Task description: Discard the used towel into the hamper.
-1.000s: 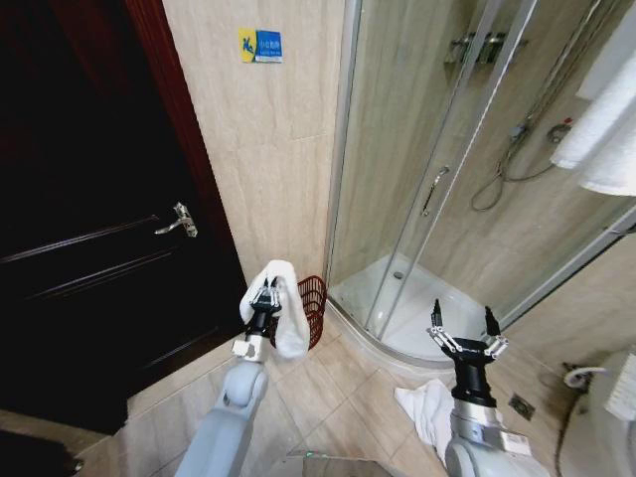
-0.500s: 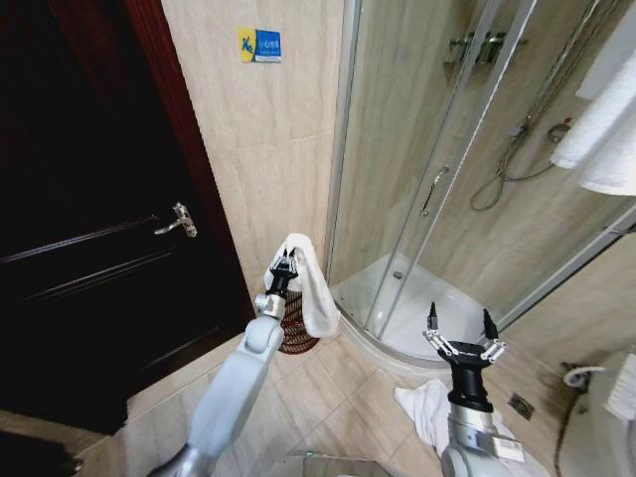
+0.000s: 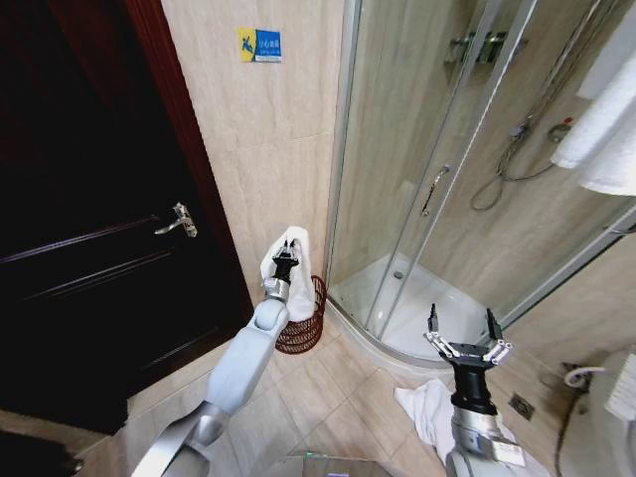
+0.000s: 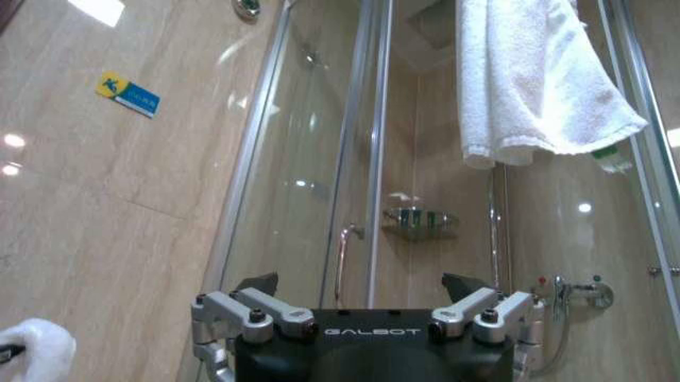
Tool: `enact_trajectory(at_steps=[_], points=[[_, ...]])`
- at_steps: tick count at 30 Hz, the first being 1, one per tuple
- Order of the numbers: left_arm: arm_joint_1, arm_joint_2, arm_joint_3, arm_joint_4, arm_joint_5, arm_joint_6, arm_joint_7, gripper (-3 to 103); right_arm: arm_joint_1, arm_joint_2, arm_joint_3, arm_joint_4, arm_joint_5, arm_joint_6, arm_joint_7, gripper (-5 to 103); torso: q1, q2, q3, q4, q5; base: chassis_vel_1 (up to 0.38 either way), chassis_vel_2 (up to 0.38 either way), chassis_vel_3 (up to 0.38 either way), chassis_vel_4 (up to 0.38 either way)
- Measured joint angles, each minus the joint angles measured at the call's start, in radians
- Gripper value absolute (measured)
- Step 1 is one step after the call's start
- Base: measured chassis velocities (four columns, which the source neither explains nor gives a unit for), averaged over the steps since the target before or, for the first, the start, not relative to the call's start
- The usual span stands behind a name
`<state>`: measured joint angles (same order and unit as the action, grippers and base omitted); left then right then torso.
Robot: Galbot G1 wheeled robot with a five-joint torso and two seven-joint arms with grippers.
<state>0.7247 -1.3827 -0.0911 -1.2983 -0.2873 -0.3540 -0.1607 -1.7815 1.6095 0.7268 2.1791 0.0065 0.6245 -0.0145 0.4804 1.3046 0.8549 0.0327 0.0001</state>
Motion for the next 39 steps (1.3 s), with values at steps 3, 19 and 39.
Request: enact_trajectory(at_steps=[3,19,39], points=[[-0.003,-0.008,0.014,0.015,-0.004,0.001,0.004,7,-0.013,0.000,0.001,0.003,0.026,-0.003,0.012,100,0.000,0.000,0.000,0.0000,0.0000,-0.046,0.014,0.026,-0.027],[-0.006,-0.039,-0.019,0.133,0.041,-0.046,0.047,7,-0.043,-0.001,-0.022,-0.036,0.018,0.063,-0.006,100,0.001,0.000,0.000,0.0002,0.0004,-0.113,0.108,0.103,-0.103],[-0.019,-0.067,-0.074,0.432,0.187,-0.147,0.136,7,-0.052,-0.001,-0.005,-0.047,0.072,0.086,-0.018,100,0.000,0.000,0.000,0.0000,0.0000,0.010,-0.011,-0.010,0.009]])
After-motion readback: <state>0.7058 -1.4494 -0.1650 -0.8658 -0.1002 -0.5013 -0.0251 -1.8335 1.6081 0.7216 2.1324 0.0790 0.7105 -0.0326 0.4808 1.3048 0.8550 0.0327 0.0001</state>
